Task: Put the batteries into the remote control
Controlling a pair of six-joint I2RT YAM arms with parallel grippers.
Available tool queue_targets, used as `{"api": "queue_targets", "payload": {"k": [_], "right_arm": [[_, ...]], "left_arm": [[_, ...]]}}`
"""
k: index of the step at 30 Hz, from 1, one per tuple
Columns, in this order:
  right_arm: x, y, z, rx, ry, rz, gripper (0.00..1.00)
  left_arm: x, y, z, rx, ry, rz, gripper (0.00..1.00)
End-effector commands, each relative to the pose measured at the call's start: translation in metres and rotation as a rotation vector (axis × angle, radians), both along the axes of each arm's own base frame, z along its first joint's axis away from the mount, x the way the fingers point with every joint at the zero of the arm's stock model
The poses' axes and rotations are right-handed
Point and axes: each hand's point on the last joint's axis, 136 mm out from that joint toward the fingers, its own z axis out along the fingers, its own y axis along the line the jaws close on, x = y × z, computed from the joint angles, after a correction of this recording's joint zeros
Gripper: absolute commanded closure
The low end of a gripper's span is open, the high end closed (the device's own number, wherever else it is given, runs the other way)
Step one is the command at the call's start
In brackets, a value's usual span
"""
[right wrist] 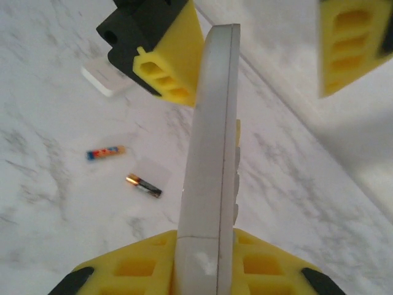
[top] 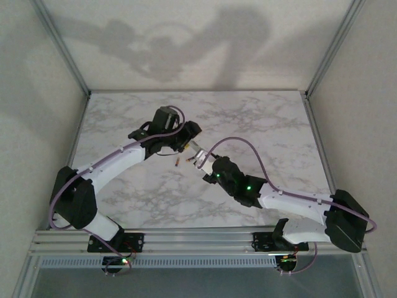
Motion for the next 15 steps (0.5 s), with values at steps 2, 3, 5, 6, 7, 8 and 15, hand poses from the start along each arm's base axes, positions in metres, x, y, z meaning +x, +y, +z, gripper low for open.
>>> {"api": "queue_targets", "payload": {"k": [2,3,5,6,7,8,15], "right_arm": [[-0.013,0.006,0.045,0.36,0.337,0.096,0.96],[-0.012,0.004,0.059,0.441,0.419,0.115,0.96],[-0.012,0.004,0.089,0.581,0.56,0.184,0.95],[-0.009,0.002,0.106,0.652,0.611,0.219,0.95],[-0.006,0.001,0.122,0.713,0.649,0.243,0.94],[-0.002,-0.002,0.135,0.759,0.669,0.255,0.93],[0.015,-0.004,0.213,0.996,0.77,0.364,0.91]], "left_arm": [[0.022,0.038,0.124,-0.003,-0.459,0.043,0.23],[0.02,0.044,0.141,0.014,-0.545,0.023,0.23],[0.012,0.044,0.162,0.005,-0.653,-0.087,0.26],[0.009,0.044,0.168,-0.018,-0.678,-0.138,0.27],[0.007,0.042,0.173,-0.046,-0.697,-0.181,0.27],[0.003,0.039,0.178,-0.077,-0.719,-0.224,0.27],[-0.015,0.015,0.212,-0.286,-0.81,-0.374,0.25]]}}
